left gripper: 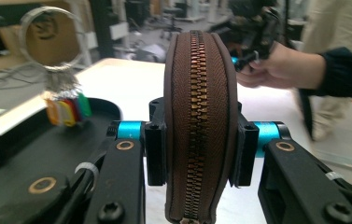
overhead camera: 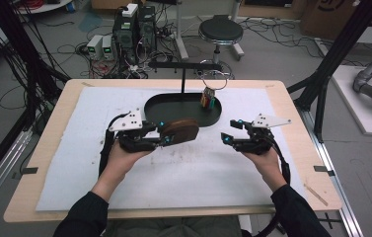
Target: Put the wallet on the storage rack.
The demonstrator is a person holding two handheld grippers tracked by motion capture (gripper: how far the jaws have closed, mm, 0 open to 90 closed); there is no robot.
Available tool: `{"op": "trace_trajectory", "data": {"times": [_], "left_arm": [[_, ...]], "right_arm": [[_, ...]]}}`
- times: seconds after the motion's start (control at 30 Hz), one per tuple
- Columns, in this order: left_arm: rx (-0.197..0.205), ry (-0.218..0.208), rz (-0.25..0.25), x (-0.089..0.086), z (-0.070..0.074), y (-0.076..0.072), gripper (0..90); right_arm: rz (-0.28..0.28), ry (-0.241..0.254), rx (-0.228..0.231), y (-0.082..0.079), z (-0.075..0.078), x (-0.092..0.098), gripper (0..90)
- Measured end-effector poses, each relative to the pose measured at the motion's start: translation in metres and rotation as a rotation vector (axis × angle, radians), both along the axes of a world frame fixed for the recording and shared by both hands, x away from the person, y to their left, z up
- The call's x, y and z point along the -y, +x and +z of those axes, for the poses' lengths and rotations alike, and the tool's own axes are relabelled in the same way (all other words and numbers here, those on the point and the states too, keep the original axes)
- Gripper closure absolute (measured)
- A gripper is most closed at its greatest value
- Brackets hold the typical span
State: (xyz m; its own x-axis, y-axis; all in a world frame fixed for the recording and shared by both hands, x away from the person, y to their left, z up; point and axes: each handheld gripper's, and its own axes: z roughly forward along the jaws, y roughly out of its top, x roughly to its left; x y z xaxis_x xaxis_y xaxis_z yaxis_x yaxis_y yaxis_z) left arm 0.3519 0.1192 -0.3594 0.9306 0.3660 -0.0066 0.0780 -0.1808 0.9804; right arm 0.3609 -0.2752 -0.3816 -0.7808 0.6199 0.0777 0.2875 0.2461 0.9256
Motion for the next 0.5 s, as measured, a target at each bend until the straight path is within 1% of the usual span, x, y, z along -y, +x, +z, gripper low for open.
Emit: {"op": "trace_trajectory", "data": {"times": [0.03, 0.07, 0.1, 0.13, 0.17, 0.2, 0.3, 0.33, 0.37, 0.43, 0.5], "left_arm": [[0.004, -0.005, 0.013, 0.0, -0.001, 0.002, 65.5], [-0.003, -0.025, 0.036, -0.001, -0.002, 0.007, 65.5], [-0.003, -0.025, 0.036, -0.001, -0.002, 0.007, 65.5], [-0.006, -0.032, 0.05, -0.002, -0.003, 0.009, 65.5], [-0.001, -0.023, 0.074, -0.003, -0.003, 0.013, 65.6], [-0.001, -0.023, 0.074, -0.003, -0.003, 0.013, 65.6], [0.002, -0.023, 0.107, -0.004, -0.003, 0.019, 65.6], [0.011, -0.021, 0.127, -0.004, -0.003, 0.023, 65.6], [0.011, -0.021, 0.127, -0.004, -0.003, 0.023, 65.6], [0.017, -0.022, 0.143, -0.004, -0.003, 0.027, 65.6], [0.023, -0.02, 0.172, -0.003, -0.003, 0.033, 65.7]], "right_arm": [[-0.03, 0.0, -0.002, 0.002, -0.002, 0.005, 32.3], [-0.043, 0.002, -0.002, 0.002, -0.003, 0.007, 32.3], [-0.043, 0.002, -0.002, 0.002, -0.003, 0.007, 32.3], [-0.051, 0.005, -0.004, 0.002, -0.003, 0.009, 32.3], [-0.073, 0.005, 0.001, 0.002, -0.003, 0.012, 32.2], [-0.082, 0.008, 0.0, 0.002, -0.003, 0.014, 32.2], [-0.096, 0.012, -0.002, 0.003, -0.004, 0.016, 31.9], [-0.106, 0.015, -0.001, 0.004, -0.004, 0.018, 31.9], [-0.106, 0.015, -0.001, 0.004, -0.004, 0.018, 31.9], [-0.115, 0.017, -0.004, 0.003, -0.004, 0.019, 31.9], [-0.12, 0.017, 0.001, 0.004, -0.003, 0.02, 31.9]]}}
